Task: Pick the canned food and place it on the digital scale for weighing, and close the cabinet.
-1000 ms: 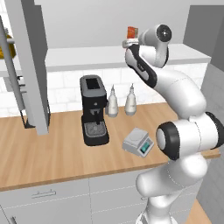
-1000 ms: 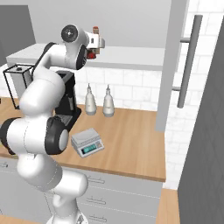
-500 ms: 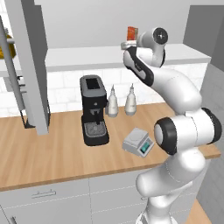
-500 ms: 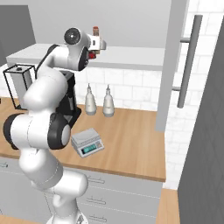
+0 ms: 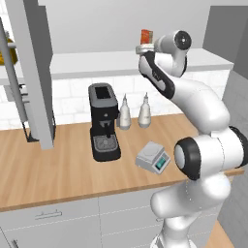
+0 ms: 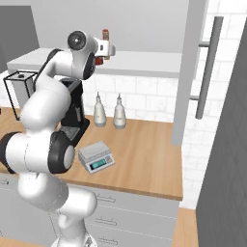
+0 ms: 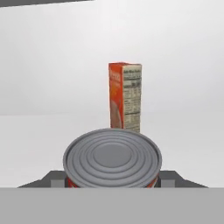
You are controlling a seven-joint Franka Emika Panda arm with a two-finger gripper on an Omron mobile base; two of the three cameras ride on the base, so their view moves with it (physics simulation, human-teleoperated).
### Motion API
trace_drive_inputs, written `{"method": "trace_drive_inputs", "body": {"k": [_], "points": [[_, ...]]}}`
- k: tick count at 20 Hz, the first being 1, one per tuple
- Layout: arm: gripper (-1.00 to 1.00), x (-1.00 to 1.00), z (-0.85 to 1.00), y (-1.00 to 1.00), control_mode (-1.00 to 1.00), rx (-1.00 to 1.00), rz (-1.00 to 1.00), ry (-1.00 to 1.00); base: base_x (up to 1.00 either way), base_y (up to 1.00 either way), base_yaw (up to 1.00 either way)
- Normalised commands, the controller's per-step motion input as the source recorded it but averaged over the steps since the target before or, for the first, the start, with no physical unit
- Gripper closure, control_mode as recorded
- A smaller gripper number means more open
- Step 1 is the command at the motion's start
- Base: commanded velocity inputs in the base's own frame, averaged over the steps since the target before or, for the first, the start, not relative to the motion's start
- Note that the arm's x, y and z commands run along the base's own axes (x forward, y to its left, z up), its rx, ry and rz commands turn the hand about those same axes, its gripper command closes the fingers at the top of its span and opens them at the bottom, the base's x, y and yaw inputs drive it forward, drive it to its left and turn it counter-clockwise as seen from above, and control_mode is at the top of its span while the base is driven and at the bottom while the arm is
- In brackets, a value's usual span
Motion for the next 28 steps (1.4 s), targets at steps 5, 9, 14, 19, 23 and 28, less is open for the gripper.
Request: {"method": "trace_drive_inputs", "body": {"k": [5, 9, 14, 19, 23, 28], "points": [[1.0, -1.0, 0.0, 0.0, -1.0, 0.09, 0.0, -0.11, 0.0, 0.0, 0.0], [1.0, -1.0, 0.0, 0.0, -1.0, 0.06, 0.0, -0.12, 0.0, 0.0, 0.0], [1.0, -1.0, -0.01, 0.0, -1.0, 0.05, 0.0, -0.05, 0.0, 0.0, 0.0], [1.0, -0.94, -0.36, -0.02, -1.0, -0.02, 0.08, 0.18, 0.0, 0.0, 0.0], [1.0, -0.44, -0.89, 0.02, -1.0, -0.02, 0.41, 0.17, 0.0, 0.0, 0.0], [1.0, -0.16, -0.96, 0.04, -1.0, 0.0, 0.46, 0.0, 0.0, 0.0, 0.0]]}}
